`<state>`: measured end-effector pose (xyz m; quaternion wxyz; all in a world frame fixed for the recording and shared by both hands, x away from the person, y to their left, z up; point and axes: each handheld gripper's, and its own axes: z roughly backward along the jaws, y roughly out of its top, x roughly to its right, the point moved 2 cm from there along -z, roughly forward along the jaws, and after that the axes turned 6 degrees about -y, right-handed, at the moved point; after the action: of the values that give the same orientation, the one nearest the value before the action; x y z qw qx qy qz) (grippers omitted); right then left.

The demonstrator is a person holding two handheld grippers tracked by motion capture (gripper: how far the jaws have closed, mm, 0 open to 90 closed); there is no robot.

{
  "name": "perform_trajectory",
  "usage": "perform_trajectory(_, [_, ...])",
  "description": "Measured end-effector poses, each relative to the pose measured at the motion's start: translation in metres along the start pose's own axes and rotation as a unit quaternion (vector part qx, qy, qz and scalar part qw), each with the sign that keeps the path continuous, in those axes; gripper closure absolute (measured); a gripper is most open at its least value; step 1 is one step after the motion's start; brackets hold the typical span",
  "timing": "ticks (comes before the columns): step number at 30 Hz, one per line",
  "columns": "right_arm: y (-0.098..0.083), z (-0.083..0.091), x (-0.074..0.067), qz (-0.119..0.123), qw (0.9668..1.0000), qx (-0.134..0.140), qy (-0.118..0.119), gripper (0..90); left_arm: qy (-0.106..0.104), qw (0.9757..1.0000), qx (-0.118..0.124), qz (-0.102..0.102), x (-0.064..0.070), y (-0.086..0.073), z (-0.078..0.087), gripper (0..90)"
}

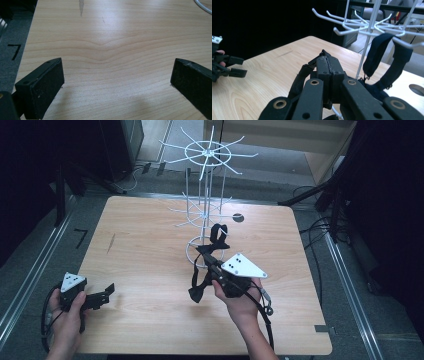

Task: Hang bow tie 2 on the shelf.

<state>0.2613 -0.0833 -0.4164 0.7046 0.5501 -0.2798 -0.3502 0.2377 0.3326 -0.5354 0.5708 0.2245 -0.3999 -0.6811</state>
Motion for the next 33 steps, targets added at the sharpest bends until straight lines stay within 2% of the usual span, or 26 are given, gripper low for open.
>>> perform_trajectory(33, [0.041, -0.014, 0.004, 0.006, 0.9998, 0.017, -0.007, 90.0, 0.001, 1.0000, 0.002, -0.001, 0.000, 0.000, 0.000, 0.0])
